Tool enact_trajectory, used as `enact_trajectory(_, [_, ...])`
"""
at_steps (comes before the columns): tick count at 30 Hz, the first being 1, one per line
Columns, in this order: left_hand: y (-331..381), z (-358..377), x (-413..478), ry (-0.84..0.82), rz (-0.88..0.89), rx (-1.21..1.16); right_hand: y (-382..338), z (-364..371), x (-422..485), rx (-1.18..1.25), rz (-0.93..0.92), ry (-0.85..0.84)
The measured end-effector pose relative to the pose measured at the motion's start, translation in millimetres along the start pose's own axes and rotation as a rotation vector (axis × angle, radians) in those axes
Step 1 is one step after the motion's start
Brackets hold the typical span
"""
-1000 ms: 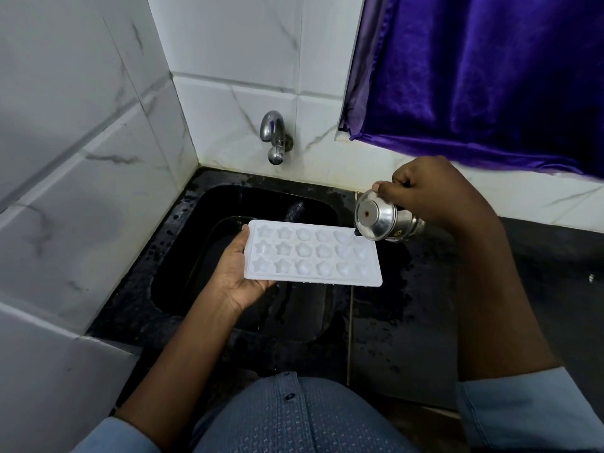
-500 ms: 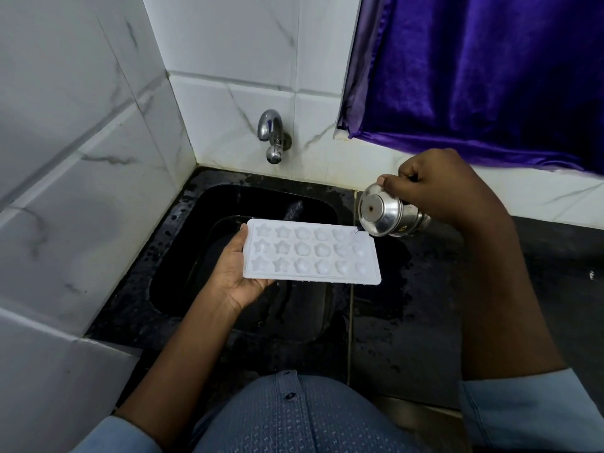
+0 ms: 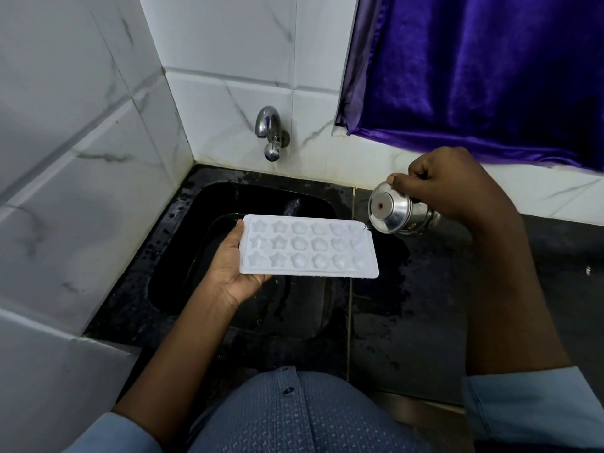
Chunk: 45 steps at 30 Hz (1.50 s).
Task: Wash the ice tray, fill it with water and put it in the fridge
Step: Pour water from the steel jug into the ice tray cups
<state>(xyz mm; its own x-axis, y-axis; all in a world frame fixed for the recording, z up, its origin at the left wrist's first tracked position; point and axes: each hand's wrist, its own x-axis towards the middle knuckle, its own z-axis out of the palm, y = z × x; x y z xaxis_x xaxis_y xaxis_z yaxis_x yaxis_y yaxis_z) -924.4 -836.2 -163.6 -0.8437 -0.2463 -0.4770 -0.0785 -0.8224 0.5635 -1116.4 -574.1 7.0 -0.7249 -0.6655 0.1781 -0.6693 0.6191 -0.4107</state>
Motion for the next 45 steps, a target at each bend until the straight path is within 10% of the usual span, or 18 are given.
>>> enact_trajectory(45, [8.3, -5.7, -4.5, 0.094, 0.033, -0.047, -11.5, 9.1, -14.1, -0.001, 0.063, -0.127])
